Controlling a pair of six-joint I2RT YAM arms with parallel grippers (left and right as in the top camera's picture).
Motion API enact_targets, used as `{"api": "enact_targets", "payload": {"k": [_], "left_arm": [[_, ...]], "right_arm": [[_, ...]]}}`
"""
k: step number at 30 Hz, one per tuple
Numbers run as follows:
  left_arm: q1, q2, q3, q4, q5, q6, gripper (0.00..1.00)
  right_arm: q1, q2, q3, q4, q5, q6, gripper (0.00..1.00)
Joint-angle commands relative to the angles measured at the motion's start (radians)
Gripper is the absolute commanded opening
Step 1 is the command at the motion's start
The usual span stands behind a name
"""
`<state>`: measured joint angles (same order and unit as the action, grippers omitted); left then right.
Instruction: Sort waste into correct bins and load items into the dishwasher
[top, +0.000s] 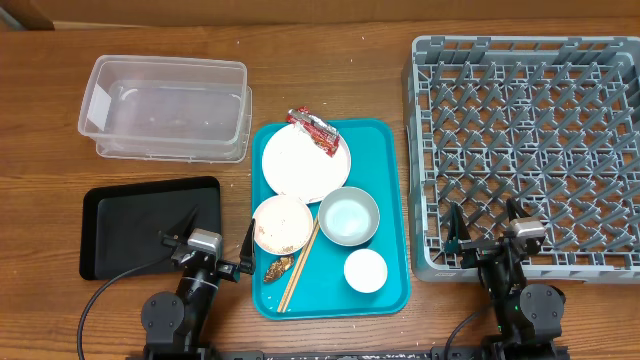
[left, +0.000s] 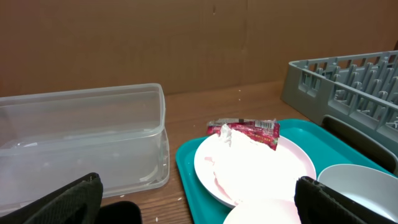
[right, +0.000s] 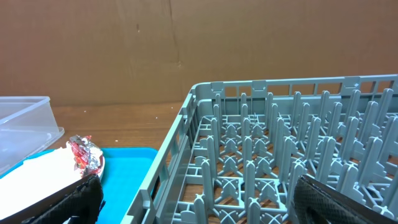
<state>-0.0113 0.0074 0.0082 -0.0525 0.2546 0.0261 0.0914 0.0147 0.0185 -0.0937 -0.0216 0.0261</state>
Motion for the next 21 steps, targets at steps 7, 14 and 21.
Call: {"api": "enact_targets", "payload": {"k": [7, 14, 21], "left_arm": [[0.004, 0.004, -0.003, 0.001, 0.005, 0.012, 1.00], [0.004, 0.004, -0.003, 0.002, 0.005, 0.011, 1.00], [0.005, 0.006, -0.003, -0.001, 0.002, -0.167, 1.00]], "right_arm": [[0.000, -0.011, -0.007, 0.006, 0.002, 0.000, 1.00], [-0.001, -0.011, -0.007, 0.014, 0.002, 0.000, 1.00], [-0.001, -0.010, -0.004, 0.029, -0.016, 0.133, 1.00]]}}
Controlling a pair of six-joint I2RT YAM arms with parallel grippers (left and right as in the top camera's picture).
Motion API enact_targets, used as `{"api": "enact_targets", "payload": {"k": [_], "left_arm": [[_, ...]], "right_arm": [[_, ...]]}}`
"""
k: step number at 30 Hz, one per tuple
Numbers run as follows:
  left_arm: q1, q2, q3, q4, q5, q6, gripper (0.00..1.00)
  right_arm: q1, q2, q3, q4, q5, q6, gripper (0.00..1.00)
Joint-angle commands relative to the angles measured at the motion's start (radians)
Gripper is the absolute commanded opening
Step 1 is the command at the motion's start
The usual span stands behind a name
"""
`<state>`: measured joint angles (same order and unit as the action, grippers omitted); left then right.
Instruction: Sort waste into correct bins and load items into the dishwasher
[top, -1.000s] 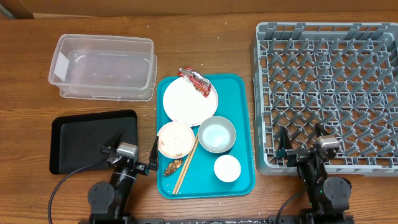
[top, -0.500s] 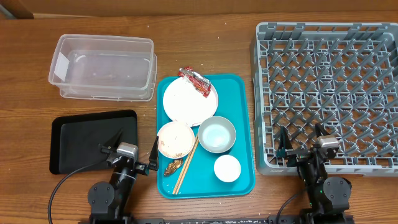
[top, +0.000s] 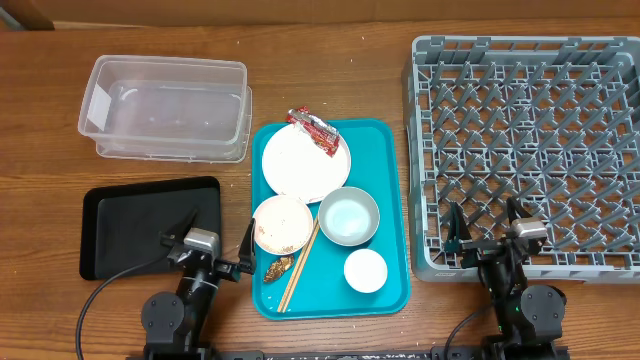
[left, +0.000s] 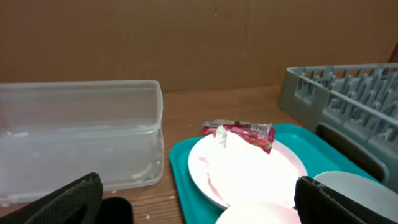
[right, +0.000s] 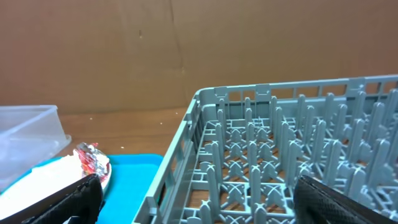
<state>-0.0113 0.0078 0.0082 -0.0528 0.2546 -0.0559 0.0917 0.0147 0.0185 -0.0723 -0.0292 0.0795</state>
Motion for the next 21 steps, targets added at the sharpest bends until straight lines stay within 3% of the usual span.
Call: {"api": "enact_targets", "payload": {"k": [1, 5, 11, 21], "left_arm": [[0.005, 0.008, -0.001, -0.002, 0.003, -0.113, 1.00], [0.005, 0.026, 0.023, -0.034, 0.009, -0.149, 1.00], [0.005, 0.108, 0.164, -0.208, 0.012, -0.150, 1.00], [0.004, 0.488, 0.531, -0.451, 0.029, -0.150, 1.00]], "right_arm": [[-0.002, -0.010, -0.004, 0.007, -0.009, 0.140, 1.00], [-0.002, -0.008, 0.020, -0.025, -0.009, 0.214, 1.00], [-0.002, 0.036, 0.159, -0.184, -0.009, 0.213, 1.00], [-0.002, 0.279, 0.504, -0.478, -0.029, 0.213, 1.00]]}}
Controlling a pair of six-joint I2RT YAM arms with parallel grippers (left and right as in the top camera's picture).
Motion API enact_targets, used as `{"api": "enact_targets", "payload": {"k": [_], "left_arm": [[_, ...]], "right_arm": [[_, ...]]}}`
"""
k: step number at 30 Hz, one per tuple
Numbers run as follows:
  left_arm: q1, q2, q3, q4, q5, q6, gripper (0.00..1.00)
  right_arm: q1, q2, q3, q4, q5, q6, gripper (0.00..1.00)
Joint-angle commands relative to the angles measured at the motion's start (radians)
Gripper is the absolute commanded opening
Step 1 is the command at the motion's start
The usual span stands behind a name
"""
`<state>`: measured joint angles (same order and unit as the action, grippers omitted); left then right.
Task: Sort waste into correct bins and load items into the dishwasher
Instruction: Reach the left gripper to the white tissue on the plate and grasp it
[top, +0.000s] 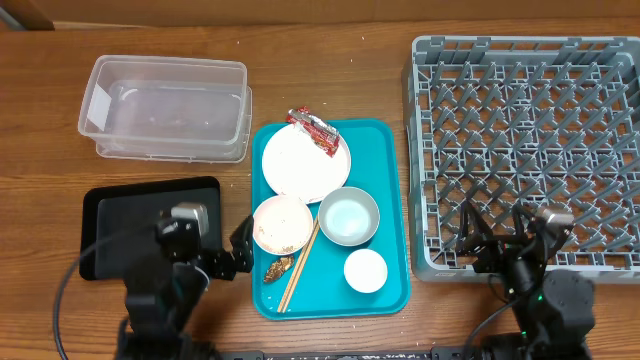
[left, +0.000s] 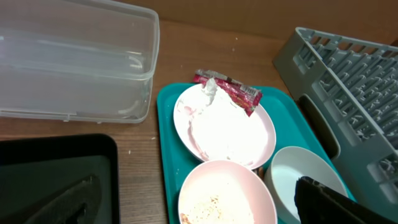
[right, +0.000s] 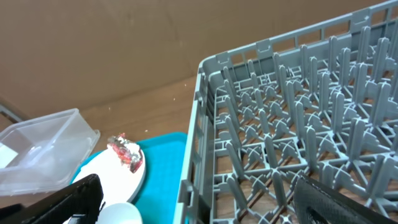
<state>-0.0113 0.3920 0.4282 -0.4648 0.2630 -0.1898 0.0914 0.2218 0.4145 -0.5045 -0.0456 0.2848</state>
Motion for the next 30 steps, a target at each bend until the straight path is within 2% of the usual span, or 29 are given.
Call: {"api": "enact_targets", "payload": {"k": [1, 9, 12, 17, 22, 26, 30], "left_arm": [[0.004, 0.150, 0.155, -0.072, 0.023, -0.016, 1.00], [0.005, 0.472, 0.510, -0.449, 0.011, -0.009, 1.00], [0.005, 0.538, 0.567, -0.505, 0.008, 0.005, 1.00], [0.005, 0.592, 0.571, -0.494, 0.061, -0.010, 1.00], [-0.004, 0.623, 0.572, -0.367, 0.081, -0.021, 1.00], [-0.044, 0.691, 0.587, -0.270, 0.061, -0.028, 0.98], [-0.106, 0.822, 0.658, -0.248, -0.027, -0.027, 0.97]], "right_arm": [[-0.001, 0.105, 0.146, -0.082, -0.012, 0.008, 1.00], [-0.001, 0.377, 0.429, -0.328, -0.011, -0.053, 1.00], [-0.001, 0.426, 0.476, -0.365, -0.044, -0.052, 1.00], [-0.001, 0.441, 0.488, -0.373, -0.130, -0.049, 1.00], [-0.001, 0.441, 0.488, -0.378, -0.128, -0.049, 1.00], [-0.001, 0.442, 0.488, -0.378, -0.129, -0.049, 1.00], [-0.001, 0.442, 0.488, -0.378, -0.128, -0.049, 1.00]]}}
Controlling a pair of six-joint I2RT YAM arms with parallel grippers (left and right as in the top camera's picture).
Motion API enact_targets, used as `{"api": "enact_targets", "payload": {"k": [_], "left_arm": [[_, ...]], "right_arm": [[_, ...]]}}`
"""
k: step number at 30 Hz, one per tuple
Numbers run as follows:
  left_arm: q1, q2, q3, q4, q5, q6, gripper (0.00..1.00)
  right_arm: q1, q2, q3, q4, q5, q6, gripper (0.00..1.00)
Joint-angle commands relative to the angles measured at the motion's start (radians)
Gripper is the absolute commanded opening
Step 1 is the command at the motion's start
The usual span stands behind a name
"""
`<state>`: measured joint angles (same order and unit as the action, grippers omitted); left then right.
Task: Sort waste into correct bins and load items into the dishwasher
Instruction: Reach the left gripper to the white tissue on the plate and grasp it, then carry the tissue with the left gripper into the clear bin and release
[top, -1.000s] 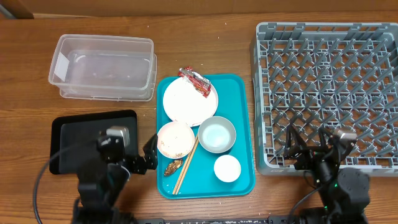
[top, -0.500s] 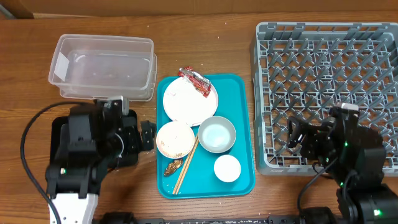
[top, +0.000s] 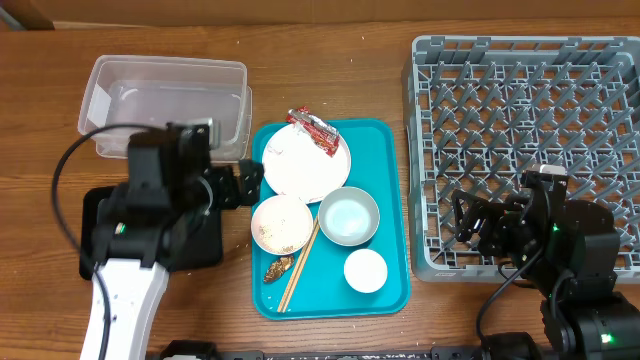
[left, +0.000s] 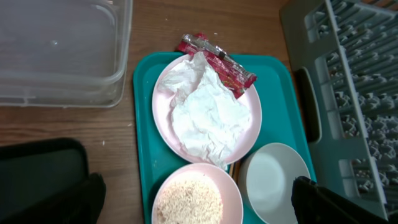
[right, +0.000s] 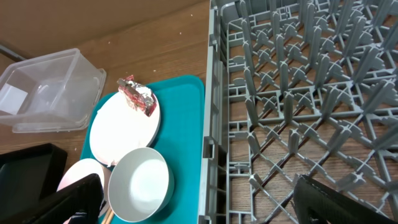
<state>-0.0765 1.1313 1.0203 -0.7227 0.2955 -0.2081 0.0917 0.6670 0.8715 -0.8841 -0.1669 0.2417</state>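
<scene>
A teal tray (top: 392, 200) carries a pink plate (left: 249, 130) with a crumpled white tissue (left: 205, 112) and a red wrapper (left: 216, 57) at its far edge. Nearer lie a pink bowl of rice (left: 189, 200), a pale bowl (top: 349, 215), a small white cup (top: 365, 270), chopsticks (top: 298, 265) and a brown scrap (top: 278, 268). My left gripper (top: 245, 183) hangs open and empty left of the tray, above the rice bowl's edge. My right gripper (top: 468, 228) is open and empty over the front left corner of the grey dish rack (top: 525, 120).
A clear plastic bin (top: 165, 105) stands at the back left. A black tray (top: 95, 215) lies in front of it, partly under my left arm. Bare wooden table runs along the back edge and between the tray and the rack.
My left arm has moved from the front of the black tray to higher up and further back, beside the plate. The right arm has risen too. Both wrist views look more steeply down. Nothing was picked up.
Both arms sat low at the table's front edge, wrist cameras looking level across the tray and rack. A second ago they were lifted and tilted downward. Now they are higher, the left beside the tray, the right over the rack's corner. Nothing on the tray has moved.
</scene>
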Motion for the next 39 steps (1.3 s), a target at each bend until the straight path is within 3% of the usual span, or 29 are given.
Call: {"api": "enact_targets", "payload": {"k": [1, 9, 19, 25, 28, 30, 31, 39], "left_arm": [[-0.056, 0.123, 0.091, 0.011, -0.079, -0.006, 0.96], [-0.195, 0.454, 0.249, 0.079, -0.209, 0.015, 0.93], [-0.249, 0.728, 0.259, 0.188, -0.229, 0.014, 0.81], [-0.267, 0.798, 0.259, 0.188, -0.228, 0.014, 0.52], [-0.270, 0.799, 0.259, 0.178, -0.229, 0.014, 0.30], [-0.272, 0.798, 0.259, 0.174, -0.228, 0.014, 0.08], [-0.272, 0.798, 0.259, 0.172, -0.228, 0.013, 0.04], [-0.264, 0.712, 0.359, -0.027, -0.226, 0.006, 0.04]], "right_arm": [[-0.002, -0.003, 0.031, 0.000, -0.007, -0.006, 1.00], [-0.002, -0.003, 0.031, -0.008, -0.007, -0.006, 1.00], [-0.002, 0.000, 0.030, -0.019, -0.006, -0.006, 1.00], [-0.002, 0.019, 0.030, -0.020, -0.006, -0.006, 1.00], [-0.002, 0.031, 0.030, -0.019, -0.006, -0.006, 1.00], [-0.002, 0.036, 0.031, -0.019, -0.006, -0.006, 1.00], [-0.002, 0.036, 0.030, -0.019, -0.006, -0.006, 1.00], [-0.002, 0.037, 0.030, -0.020, 0.020, -0.006, 1.00]]}}
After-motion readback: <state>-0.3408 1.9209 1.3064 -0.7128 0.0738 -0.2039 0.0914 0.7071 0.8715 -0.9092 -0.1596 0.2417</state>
